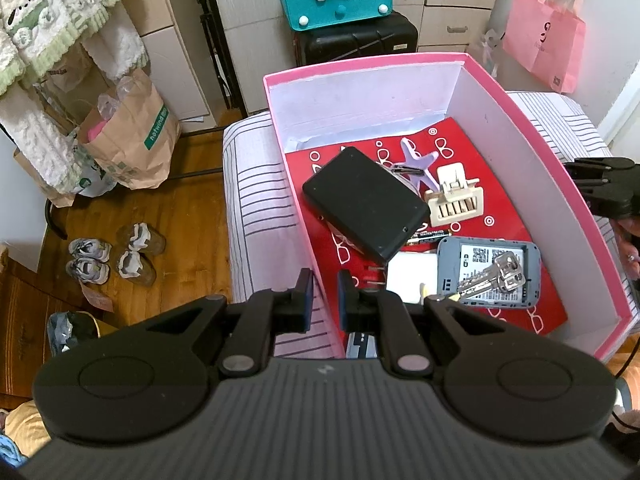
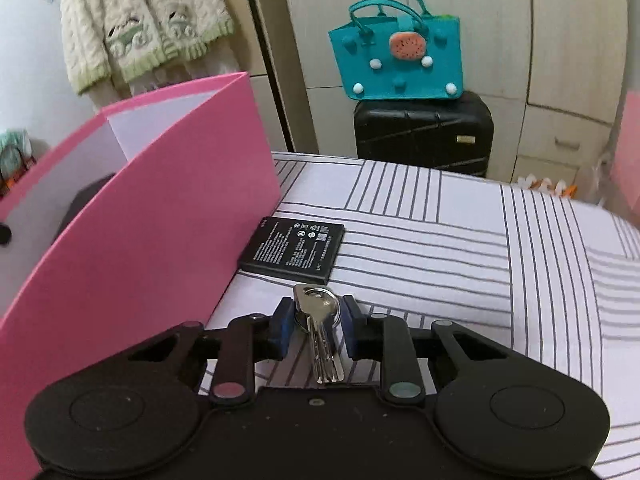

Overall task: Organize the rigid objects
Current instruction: 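Grasp the silver keys with the right gripper, then carry the keys into the pink box and release them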

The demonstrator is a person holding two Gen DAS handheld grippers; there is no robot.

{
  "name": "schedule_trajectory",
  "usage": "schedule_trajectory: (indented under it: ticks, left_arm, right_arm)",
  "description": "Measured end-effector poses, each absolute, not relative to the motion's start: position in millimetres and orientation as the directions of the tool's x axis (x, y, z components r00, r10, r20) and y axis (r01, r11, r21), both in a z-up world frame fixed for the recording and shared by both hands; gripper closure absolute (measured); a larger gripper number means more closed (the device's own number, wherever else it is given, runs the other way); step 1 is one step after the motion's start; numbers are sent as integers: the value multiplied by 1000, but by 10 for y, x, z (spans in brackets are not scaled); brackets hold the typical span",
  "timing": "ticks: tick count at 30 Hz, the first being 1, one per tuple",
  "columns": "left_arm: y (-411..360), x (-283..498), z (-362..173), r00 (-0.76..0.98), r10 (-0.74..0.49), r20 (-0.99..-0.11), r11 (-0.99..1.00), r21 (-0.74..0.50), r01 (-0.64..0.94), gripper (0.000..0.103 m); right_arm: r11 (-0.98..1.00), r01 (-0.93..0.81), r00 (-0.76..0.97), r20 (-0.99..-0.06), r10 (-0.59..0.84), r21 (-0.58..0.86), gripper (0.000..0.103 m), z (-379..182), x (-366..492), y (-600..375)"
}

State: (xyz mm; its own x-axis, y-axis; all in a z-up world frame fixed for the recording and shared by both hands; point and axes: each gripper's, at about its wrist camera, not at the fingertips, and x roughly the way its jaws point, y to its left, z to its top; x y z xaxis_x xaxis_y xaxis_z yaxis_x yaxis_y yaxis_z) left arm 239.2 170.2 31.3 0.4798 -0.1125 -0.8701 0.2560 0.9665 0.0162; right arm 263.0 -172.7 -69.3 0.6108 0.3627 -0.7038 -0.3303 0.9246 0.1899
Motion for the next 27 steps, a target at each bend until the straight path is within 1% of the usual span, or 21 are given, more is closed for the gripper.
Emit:
schedule_trajectory:
  ticks: [5, 8, 12, 16, 22, 24, 27]
  left_arm:
    - [1708, 2402, 311, 476, -114, -872, 967, 13, 255, 93]
    - [1715, 2402, 312, 476, -116, -872, 967, 10, 253, 93]
    - [1715, 2403, 313, 475, -115, -873, 967, 11, 254, 93]
    - [1723, 2399, 316, 475, -116, -872, 967, 11, 256, 93]
    - [1716, 2405, 317, 475, -116, -872, 967, 10, 254, 93]
    - [1717, 2410, 320, 474, -116, -873, 968, 8, 252, 93]
    - [1713, 2419, 321, 472, -121, -873, 967, 4, 256, 93]
  right_arm:
    - [912, -316, 602, -687, 407, 262, 74, -713, 2665, -1809]
    - [912, -307, 606, -684, 407, 270, 74, -721, 2682, -1824]
    - [898, -306, 596, -672, 440, 317, 74, -688, 2692, -1865]
    - [906, -324, 614, -668, 420, 272, 74, -606, 2656, -1832]
    - [901, -345, 624, -653, 429, 262, 74, -428, 2604, -1807]
    - [899, -354, 635, -640, 433, 257, 74, -330, 2567, -1798]
    - [910, -369, 691, -599, 405, 190, 74, -88, 2455, -1713]
